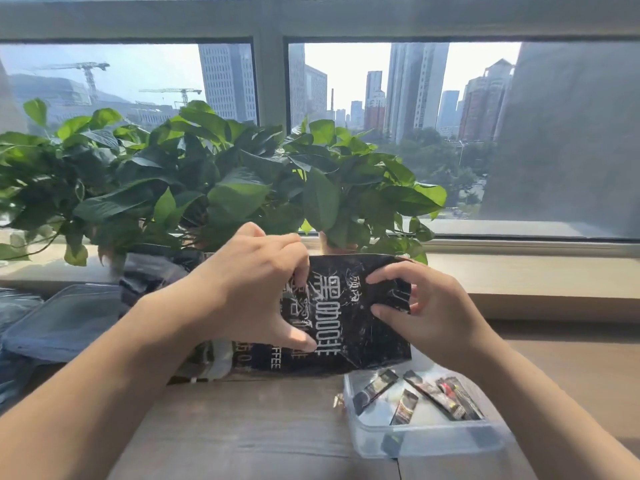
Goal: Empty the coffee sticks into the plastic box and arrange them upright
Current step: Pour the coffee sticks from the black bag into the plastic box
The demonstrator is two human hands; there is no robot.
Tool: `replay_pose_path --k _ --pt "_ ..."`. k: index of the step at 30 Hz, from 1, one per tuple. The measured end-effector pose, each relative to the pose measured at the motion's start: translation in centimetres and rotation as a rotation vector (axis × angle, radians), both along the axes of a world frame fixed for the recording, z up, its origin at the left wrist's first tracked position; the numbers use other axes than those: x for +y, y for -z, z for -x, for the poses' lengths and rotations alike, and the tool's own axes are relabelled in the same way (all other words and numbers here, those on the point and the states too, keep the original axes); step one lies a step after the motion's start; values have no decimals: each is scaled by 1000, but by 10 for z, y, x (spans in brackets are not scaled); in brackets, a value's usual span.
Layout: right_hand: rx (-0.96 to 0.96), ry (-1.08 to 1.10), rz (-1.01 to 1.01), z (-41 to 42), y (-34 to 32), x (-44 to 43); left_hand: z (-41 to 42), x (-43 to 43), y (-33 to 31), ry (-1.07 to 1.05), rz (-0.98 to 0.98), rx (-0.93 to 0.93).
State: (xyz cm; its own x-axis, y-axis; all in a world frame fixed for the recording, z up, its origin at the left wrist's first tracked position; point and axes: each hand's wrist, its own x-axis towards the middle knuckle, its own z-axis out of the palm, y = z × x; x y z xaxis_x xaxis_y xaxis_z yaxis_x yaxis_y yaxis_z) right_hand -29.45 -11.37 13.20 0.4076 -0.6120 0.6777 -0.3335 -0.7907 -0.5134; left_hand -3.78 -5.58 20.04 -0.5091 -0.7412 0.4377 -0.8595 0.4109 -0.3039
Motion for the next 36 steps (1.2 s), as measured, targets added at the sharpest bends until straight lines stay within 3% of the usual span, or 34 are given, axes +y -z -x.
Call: replay_pose_path --k 5,15,19,26,36 --pt "-28 52 -122 32 17 -4 38 -21 1 -9 -132 -91" --pt "-147 -118 -481 76 63 -13 86 -51 17 -80 -322 -159" --pt "-96 -83 -476 98 74 -17 89 -58 15 -114 -352 -172" --pt "-196 -75 -592 111 89 -26 87 -63 17 -134 -384 -191" --pt "-217 -172 -648 61 92 -13 53 -57 7 -187 -448 -213"
